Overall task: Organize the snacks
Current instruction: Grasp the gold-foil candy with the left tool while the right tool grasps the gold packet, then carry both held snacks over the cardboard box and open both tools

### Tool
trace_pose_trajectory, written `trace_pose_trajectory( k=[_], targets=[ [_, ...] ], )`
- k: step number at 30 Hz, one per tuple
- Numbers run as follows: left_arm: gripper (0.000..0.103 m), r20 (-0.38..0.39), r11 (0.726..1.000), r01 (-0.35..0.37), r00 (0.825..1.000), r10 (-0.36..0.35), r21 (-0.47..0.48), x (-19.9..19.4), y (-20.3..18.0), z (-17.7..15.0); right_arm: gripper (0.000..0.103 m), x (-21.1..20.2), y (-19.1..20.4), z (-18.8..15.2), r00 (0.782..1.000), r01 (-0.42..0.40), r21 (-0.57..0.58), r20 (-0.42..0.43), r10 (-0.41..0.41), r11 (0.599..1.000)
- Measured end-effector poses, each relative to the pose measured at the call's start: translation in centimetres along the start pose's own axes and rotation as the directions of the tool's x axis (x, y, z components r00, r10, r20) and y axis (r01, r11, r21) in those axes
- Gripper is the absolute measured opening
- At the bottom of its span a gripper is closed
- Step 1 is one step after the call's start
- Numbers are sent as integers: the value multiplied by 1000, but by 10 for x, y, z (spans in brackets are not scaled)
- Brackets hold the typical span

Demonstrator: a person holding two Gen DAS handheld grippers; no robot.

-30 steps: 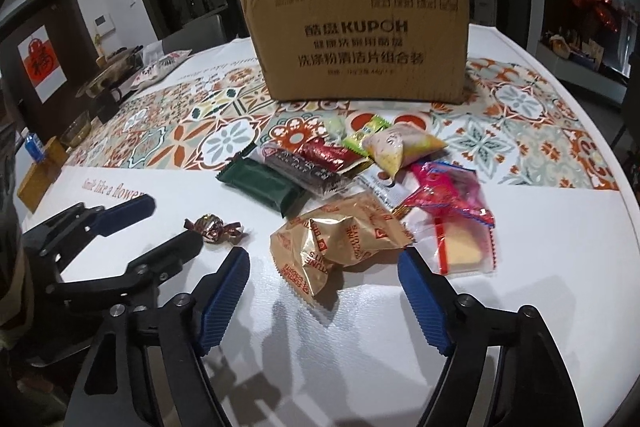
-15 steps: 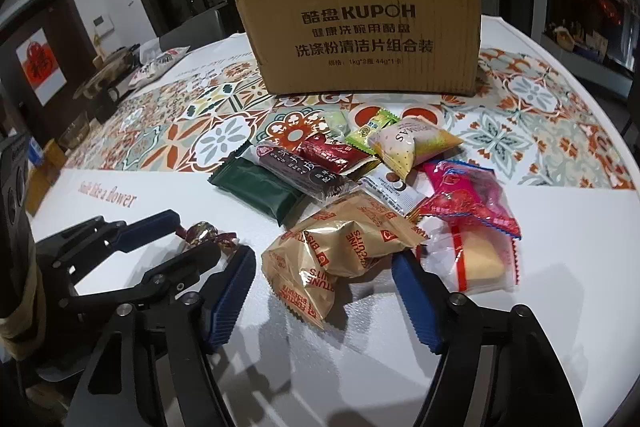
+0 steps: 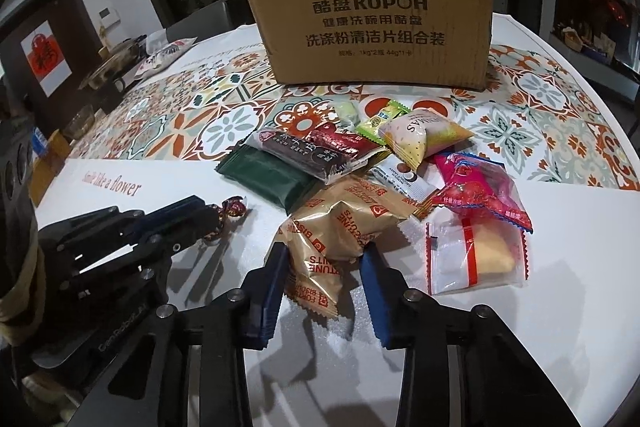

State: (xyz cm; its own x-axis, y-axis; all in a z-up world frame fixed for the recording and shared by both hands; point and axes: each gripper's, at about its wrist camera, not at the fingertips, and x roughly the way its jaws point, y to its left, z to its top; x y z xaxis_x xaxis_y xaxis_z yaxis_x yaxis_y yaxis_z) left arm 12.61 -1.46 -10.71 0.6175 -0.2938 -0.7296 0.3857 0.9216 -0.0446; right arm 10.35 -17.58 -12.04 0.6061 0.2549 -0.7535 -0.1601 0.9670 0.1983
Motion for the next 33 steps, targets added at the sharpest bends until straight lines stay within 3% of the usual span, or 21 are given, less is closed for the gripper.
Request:
trace_pose_trajectory(
  k=[1, 4, 5, 7, 9, 18, 20, 21, 33],
  targets=[
    [2, 0, 1000, 9, 1000, -9, -5, -1, 0, 0, 38, -1, 1, -1, 1000, -1, 0, 0, 1, 1000],
    [6, -4, 1000, 14, 1000, -14, -1, -4, 1, -1, 38, -3, 2, -2, 1000, -5, -1, 1, 5, 1000],
    [10, -11, 1000, 23, 1000, -23, 0, -4, 1, -2, 37, -4, 3, -1, 1000, -6, -4, 2, 6, 1000],
    [39, -10, 1000, 22, 1000, -22, 14, -6, 2, -2, 37, -6, 6, -1, 1000, -9, -12, 5, 9, 1000],
    [45, 5, 1000, 2, 1000, -2, 28, -9, 2, -3, 37, -7, 8, -2, 1000, -13, -16, 6, 13, 1000],
    [44, -59, 999, 22, 998, -21, 28, 12, 10, -1, 36, -3, 19, -1, 1000, -17, -41, -2, 17, 999],
    [33, -72, 999, 43, 997, -41, 21, 15, 10, -1, 36, -2, 18, -1, 1000, -20, -33, -5, 20, 999],
    [23, -67, 999, 35, 997, -33, 28, 15, 8, 0, 36, -2, 17, 0, 1000, -20, -31, -6, 20, 999],
    [23, -35, 998, 59, 998, -60, -21, -17, 0, 9, 35, -18, 16, -1, 999, -40, -30, 17, 40, 999]
  ],
)
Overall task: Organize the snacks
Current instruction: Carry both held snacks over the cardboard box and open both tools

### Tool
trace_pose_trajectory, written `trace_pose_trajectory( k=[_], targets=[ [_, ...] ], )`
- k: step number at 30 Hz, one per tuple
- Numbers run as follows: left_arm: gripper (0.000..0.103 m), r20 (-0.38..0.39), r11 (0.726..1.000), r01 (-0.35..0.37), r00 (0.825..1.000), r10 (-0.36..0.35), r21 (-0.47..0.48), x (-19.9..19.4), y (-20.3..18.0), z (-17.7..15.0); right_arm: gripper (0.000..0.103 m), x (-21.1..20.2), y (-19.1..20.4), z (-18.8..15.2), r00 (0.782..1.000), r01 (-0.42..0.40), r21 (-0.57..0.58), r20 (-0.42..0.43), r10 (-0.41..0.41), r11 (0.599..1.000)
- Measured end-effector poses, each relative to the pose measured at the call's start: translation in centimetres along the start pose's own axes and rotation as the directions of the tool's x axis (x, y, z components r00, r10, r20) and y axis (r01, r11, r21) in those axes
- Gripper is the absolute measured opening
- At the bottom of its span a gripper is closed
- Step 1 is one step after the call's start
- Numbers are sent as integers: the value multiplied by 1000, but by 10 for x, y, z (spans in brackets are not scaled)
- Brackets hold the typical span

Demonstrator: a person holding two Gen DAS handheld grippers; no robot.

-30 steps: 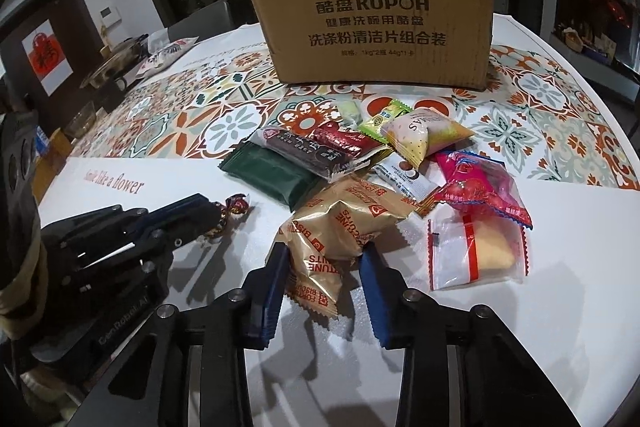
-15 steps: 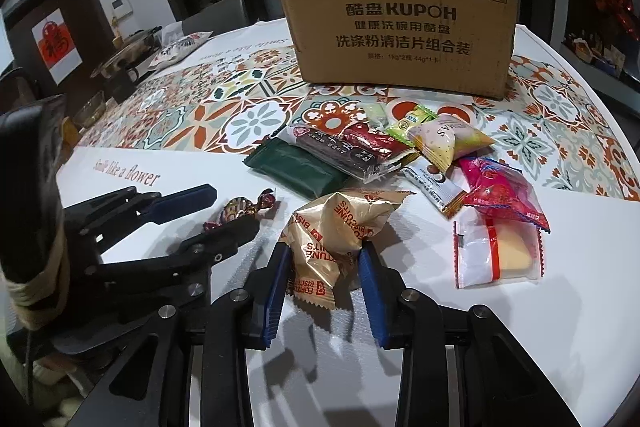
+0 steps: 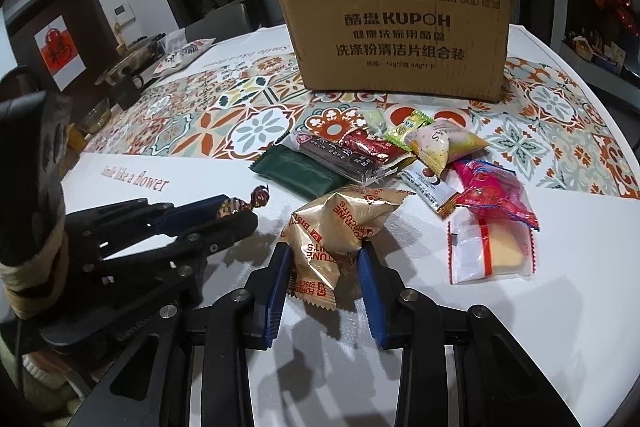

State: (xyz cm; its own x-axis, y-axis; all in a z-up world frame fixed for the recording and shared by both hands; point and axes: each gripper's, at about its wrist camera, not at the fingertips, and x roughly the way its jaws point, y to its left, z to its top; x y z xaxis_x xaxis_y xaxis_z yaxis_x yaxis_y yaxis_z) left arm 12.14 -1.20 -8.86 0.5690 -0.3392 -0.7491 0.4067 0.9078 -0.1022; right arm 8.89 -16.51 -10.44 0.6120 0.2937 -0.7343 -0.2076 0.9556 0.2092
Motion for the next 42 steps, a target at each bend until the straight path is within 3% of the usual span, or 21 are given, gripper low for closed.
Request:
trace_pose_trajectory(
  k=[13, 22, 34, 42],
  targets=[
    [23, 101, 1000, -2, 995, 1, 4, -46, -17, 34, 34, -47, 0, 19, 993, 13, -30, 116, -9, 999],
    [23, 158, 1000, -9, 987, 8, 6, -62, -21, 71, 34, -82, -2, 49, 966, 38, -39, 257, -27, 999],
    [23, 178, 999, -17, 984, 11, 31, -71, -12, 137, 34, -95, -17, 119, 932, 92, -33, 354, -75, 995],
    [23, 197, 998, -37, 980, 25, 59, -59, -2, 187, 34, -87, -22, 162, 933, 115, -58, 350, -87, 992]
  ],
)
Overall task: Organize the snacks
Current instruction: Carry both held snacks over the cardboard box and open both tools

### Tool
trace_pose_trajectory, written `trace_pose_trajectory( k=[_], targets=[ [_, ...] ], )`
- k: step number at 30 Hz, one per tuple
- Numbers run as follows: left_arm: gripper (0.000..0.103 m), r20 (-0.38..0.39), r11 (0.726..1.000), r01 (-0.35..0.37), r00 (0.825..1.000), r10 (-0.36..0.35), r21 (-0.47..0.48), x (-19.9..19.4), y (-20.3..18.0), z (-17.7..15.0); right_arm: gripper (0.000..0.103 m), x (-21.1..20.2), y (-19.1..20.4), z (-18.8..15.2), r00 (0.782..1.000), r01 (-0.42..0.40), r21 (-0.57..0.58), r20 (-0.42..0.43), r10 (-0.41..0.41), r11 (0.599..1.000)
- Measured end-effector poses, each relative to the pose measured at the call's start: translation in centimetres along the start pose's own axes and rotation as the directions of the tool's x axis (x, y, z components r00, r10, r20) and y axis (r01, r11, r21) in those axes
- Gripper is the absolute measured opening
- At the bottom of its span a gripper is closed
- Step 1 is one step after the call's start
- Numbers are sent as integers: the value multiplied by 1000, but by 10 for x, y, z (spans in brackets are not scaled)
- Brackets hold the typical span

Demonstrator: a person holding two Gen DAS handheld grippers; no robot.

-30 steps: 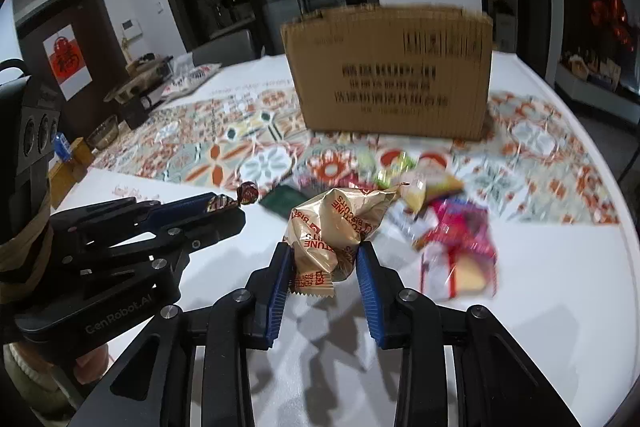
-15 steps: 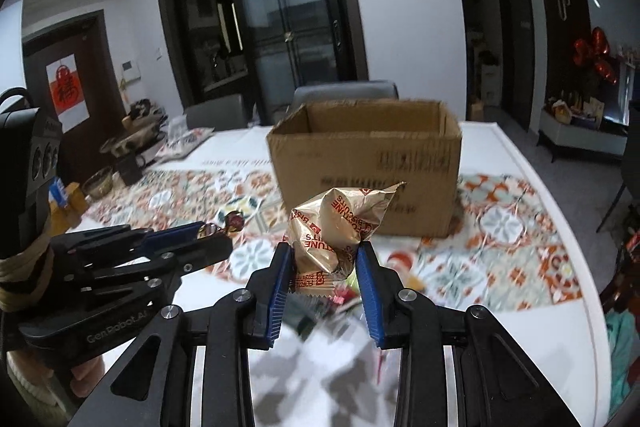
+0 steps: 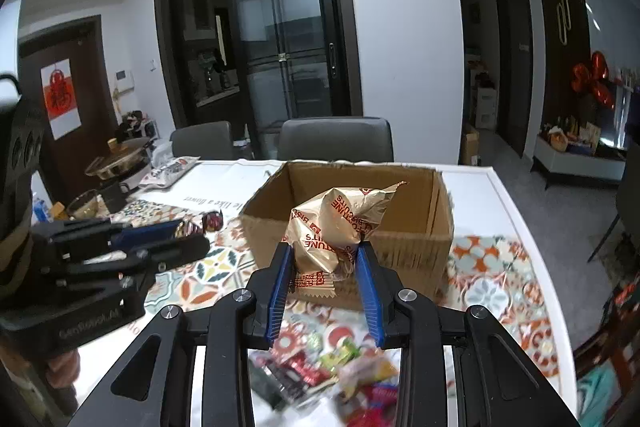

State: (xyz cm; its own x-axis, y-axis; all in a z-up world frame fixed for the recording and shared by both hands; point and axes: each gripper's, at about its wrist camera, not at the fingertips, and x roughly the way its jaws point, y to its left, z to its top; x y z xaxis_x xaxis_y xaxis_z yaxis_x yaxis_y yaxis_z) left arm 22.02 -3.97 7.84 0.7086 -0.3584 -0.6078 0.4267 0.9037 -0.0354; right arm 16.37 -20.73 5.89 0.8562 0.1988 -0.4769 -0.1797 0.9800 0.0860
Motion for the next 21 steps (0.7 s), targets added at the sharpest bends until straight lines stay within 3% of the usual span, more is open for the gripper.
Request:
trace_pose_trajectory(
  k=[6, 19, 20, 21],
  targets=[
    [23, -12, 1000, 2, 1000, -2, -6, 22, 6, 27, 34, 22, -11, 27, 1000, 24, -23, -18, -24, 999],
    [24, -126, 995, 12, 992, -25, -96, 101, 24, 63, 34, 86, -42, 62, 988, 53, -6, -144, -53, 999],
    [24, -129, 995, 9, 991, -22, -102, 104, 24, 64, 34, 90, -44, 62, 987, 60, -6, -152, -61, 998],
    [33, -133, 994, -5, 991, -10, -107, 109, 25, 64, 35, 94, -46, 63, 986, 68, -8, -155, -68, 998]
  ],
)
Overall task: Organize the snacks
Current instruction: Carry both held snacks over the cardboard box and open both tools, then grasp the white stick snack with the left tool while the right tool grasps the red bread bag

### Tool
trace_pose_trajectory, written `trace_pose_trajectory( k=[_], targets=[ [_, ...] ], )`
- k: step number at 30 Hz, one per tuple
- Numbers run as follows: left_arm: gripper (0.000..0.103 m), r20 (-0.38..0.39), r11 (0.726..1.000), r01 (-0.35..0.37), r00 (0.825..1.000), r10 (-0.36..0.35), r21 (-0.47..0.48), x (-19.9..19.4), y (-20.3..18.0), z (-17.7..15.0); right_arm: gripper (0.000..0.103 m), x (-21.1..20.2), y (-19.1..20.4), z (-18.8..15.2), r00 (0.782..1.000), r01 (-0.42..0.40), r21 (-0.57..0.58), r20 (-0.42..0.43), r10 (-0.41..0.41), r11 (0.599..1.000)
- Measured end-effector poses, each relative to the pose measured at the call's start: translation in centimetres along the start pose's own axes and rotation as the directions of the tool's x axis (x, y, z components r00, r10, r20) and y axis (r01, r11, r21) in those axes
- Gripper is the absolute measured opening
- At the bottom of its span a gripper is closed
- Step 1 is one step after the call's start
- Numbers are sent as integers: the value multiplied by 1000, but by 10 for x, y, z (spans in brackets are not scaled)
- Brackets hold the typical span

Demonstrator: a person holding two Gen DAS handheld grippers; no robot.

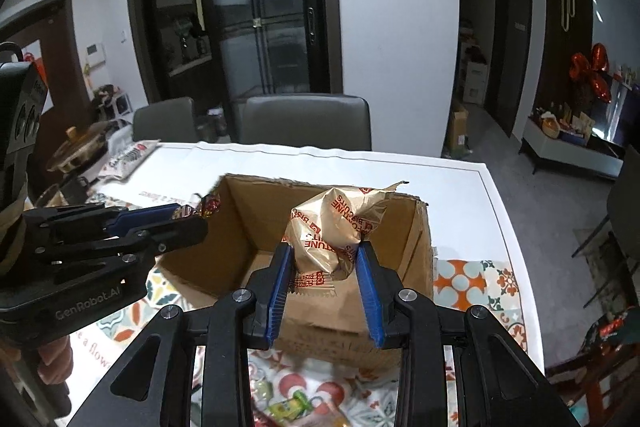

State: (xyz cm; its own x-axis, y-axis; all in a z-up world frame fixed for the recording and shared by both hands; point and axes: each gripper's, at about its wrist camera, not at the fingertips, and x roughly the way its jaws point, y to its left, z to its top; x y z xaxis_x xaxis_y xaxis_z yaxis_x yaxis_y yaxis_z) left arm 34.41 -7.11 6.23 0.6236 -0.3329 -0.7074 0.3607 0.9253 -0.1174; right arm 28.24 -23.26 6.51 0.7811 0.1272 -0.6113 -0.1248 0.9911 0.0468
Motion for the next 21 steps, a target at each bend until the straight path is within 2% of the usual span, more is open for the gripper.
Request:
trace_pose_trajectory(
  k=[1, 2, 4, 5, 12, 21],
  targets=[
    [51, -2, 1000, -9, 1000, 9, -5, 1, 0, -1, 36, 4, -1, 1, 1000, 7, 0, -5, -7, 1000],
    [56, -1, 1000, -16, 1000, 16, -13, 2, 1, -1, 38, 8, -3, 2, 1000, 12, 3, -9, -12, 1000],
    [57, -4, 999, -27, 1000, 27, -26, 2, 3, -2, 56, 14, -4, 2, 999, 18, 4, -31, -18, 1000],
    [58, -4, 999, -32, 999, 32, -27, 0, 3, -4, 58, 17, -6, 0, 999, 29, 10, -41, -29, 1000],
    [63, 52, 997, -75, 996, 74, 7, -33, -3, -26, 59, -5, -6, -13, 997, 79, -15, 7, -79, 997],
    [64, 123, 994, -101, 988, 95, 44, -72, -5, -69, 59, -40, 13, -40, 998, 31, -32, 50, -29, 999]
  ],
)
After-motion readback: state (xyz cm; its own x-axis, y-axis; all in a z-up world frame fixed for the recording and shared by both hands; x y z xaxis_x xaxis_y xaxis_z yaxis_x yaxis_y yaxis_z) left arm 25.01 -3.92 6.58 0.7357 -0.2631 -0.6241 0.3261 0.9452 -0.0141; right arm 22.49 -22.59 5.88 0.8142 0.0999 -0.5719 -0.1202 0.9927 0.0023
